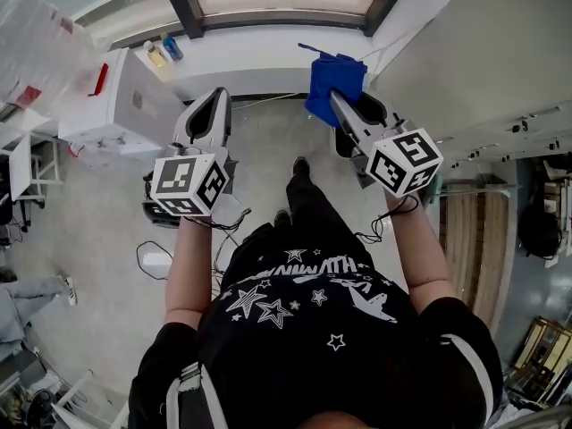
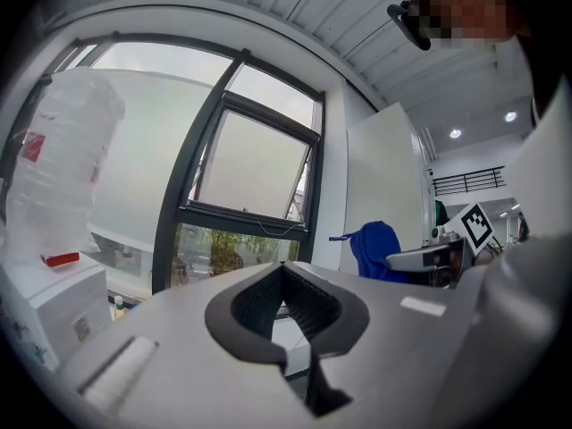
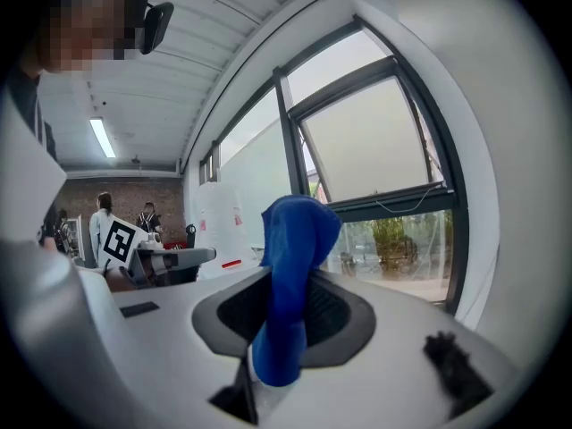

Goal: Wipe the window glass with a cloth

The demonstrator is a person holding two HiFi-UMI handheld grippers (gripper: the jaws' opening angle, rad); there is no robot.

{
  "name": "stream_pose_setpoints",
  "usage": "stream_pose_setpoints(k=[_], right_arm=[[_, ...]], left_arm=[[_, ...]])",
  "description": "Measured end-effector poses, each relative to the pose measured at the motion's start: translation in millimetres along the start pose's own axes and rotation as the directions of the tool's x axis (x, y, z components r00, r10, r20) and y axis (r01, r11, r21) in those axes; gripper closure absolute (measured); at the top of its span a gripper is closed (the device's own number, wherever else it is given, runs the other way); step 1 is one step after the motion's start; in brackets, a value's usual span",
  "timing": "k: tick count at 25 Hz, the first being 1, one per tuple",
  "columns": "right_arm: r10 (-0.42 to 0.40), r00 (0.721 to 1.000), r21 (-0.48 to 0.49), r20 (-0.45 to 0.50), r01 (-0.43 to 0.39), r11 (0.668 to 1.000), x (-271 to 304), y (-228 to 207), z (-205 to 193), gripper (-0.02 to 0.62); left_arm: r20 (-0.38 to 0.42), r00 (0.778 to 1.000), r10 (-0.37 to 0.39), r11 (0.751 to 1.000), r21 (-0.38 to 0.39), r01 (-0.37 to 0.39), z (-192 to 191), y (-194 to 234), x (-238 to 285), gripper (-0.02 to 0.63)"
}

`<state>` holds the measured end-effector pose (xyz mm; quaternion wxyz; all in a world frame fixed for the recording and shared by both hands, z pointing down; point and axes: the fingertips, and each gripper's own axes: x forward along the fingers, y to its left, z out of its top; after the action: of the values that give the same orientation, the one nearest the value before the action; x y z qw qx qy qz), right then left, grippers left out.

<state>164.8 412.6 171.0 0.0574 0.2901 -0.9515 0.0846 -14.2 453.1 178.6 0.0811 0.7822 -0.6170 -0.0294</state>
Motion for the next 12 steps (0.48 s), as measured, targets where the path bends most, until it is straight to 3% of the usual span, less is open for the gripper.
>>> stream_pose_setpoints(k=[12], right_arm=[[0.029, 1.000, 0.054, -0.011, -0.028, 0.998, 78.2, -59.1, -2.3, 0.508]], left_arm=[[-0.029, 0.997, 0.073, 0.997, 0.015, -0.072, -1.4, 53.7, 46.6, 0.598]])
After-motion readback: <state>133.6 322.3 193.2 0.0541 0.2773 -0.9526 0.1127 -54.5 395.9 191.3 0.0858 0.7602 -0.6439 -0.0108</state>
